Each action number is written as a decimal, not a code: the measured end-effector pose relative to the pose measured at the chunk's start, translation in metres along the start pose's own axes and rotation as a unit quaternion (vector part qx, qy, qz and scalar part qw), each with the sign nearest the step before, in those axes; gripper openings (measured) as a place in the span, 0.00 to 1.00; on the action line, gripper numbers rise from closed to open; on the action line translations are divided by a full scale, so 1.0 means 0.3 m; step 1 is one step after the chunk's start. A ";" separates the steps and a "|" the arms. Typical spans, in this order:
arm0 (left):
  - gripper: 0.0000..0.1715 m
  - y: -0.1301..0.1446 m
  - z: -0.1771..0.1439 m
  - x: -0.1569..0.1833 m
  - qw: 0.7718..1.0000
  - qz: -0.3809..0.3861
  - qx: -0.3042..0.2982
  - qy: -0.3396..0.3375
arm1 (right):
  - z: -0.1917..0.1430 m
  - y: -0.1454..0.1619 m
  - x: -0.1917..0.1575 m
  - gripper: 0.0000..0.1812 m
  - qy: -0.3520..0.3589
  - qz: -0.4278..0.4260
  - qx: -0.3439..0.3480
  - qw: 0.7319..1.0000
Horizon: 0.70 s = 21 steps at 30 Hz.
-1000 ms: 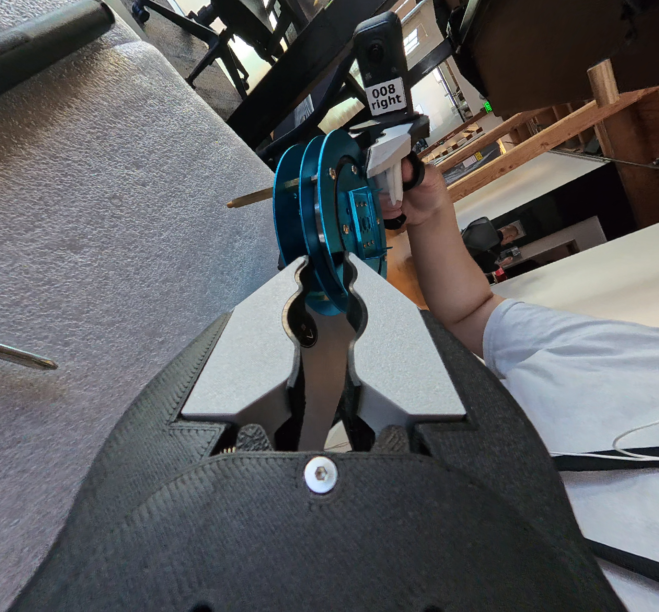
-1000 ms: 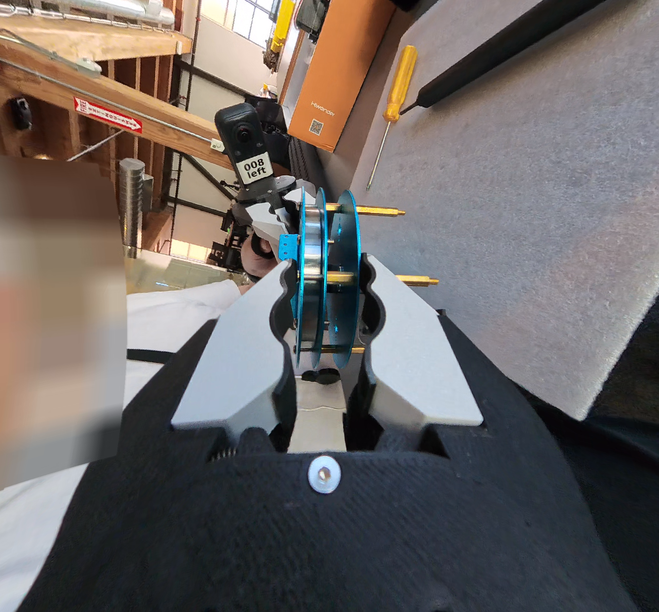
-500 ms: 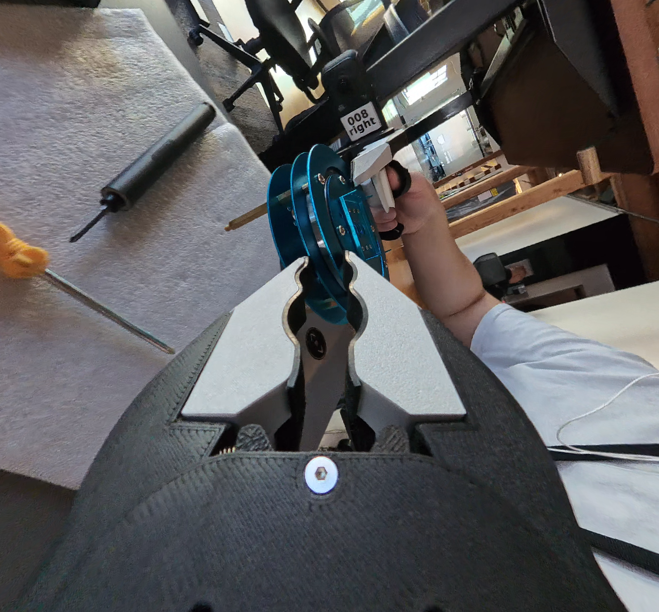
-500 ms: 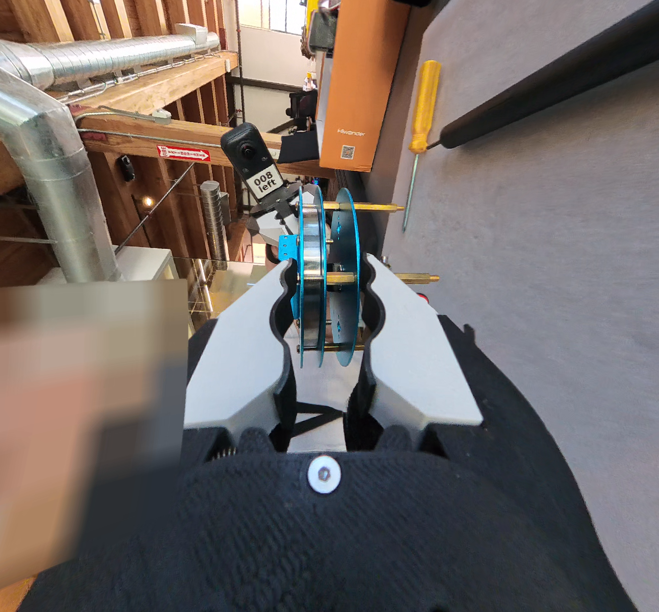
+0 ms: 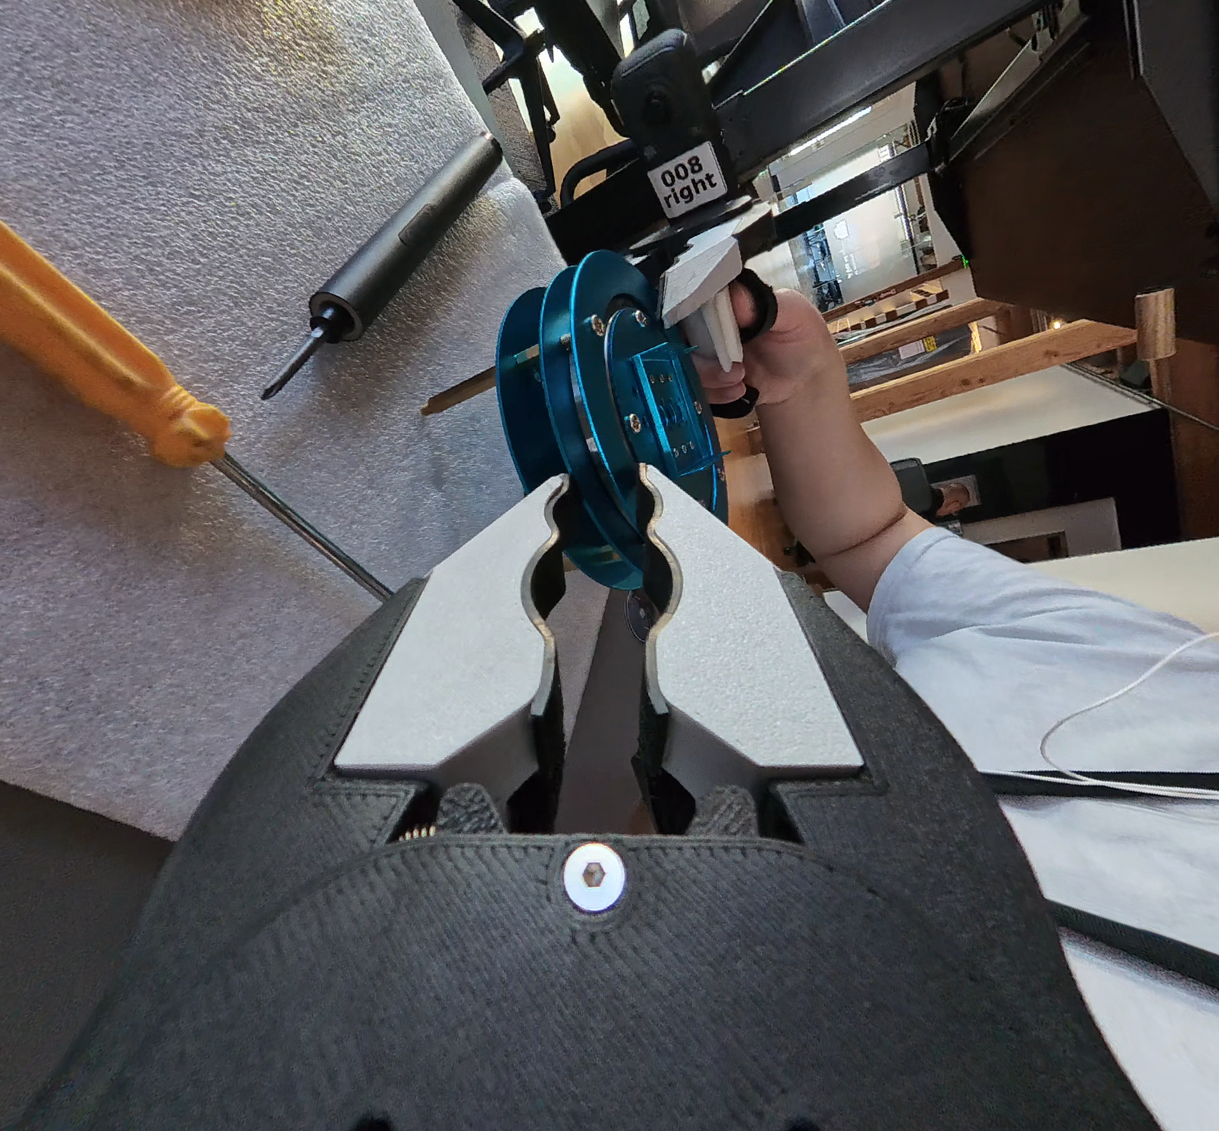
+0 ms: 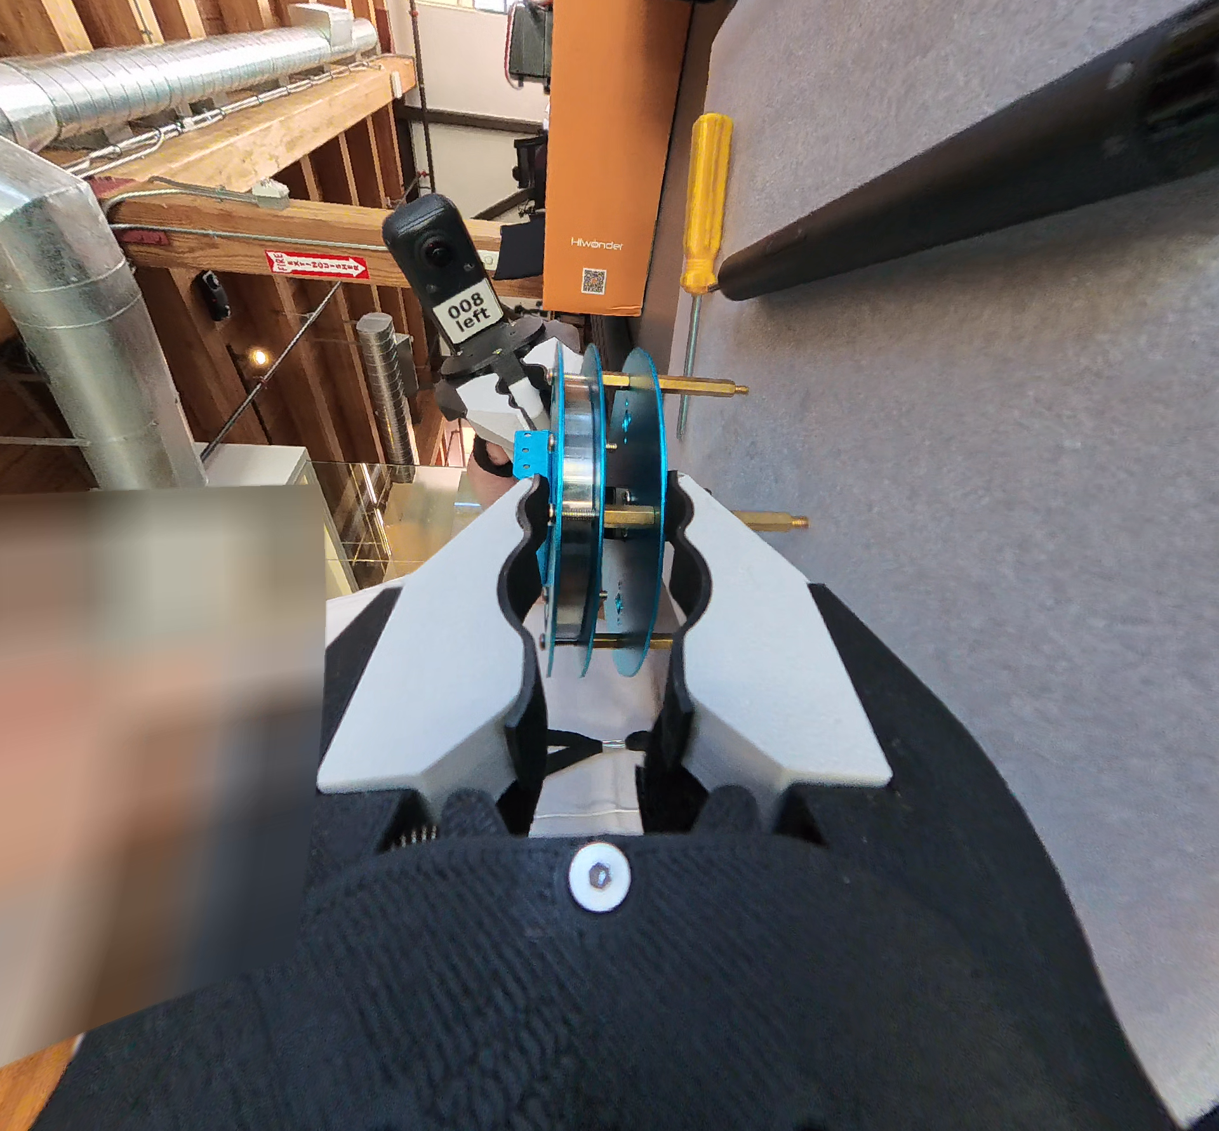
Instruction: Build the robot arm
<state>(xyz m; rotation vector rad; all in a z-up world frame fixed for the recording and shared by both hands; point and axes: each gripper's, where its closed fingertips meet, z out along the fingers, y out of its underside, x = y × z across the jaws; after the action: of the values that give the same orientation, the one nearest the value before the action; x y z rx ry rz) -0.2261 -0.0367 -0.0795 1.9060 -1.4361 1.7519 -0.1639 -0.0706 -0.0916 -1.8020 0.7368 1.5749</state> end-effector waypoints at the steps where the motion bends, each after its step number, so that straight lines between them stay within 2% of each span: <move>1: 0.09 -0.003 0.000 -0.003 1.000 -0.004 0.002 0.004 | 0.000 -0.003 0.001 0.19 -0.002 -0.006 -0.002 1.000; 5: 0.09 -0.012 0.003 -0.006 1.000 -0.015 0.008 0.021 | -0.004 -0.008 0.002 0.19 0.004 -0.061 -0.011 0.998; 8: 0.10 -0.014 -0.003 -0.009 1.000 -0.003 0.012 0.015 | -0.020 -0.019 -0.003 0.21 0.035 -0.145 -0.007 0.989; 11: 0.12 -0.041 -0.033 0.001 0.999 0.009 0.038 0.012 | -0.065 -0.058 -0.062 0.24 0.053 -0.247 0.030 0.967; 14: 0.11 -0.082 -0.084 0.036 0.995 0.064 0.078 0.004 | -0.095 -0.047 -0.154 0.25 0.070 -0.398 0.045 0.913; 17: 0.14 -0.078 -0.104 0.085 0.981 0.177 0.082 -0.015 | -0.060 0.014 -0.204 0.30 0.111 -0.532 0.029 0.839; 19: 0.19 -0.067 -0.098 0.106 0.968 0.238 0.081 -0.026 | -0.011 0.040 -0.194 0.36 0.153 -0.586 0.017 0.795; 21: 0.25 -0.056 -0.085 0.116 0.958 0.273 0.080 -0.034 | 0.035 0.052 -0.157 0.37 0.200 -0.609 -0.001 0.768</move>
<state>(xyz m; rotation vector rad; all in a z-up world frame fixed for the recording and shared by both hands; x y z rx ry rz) -0.2367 -0.0285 -0.0351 1.7631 -2.0556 2.0977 -0.1886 -0.0723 -0.0474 -1.9310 -0.3308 0.3110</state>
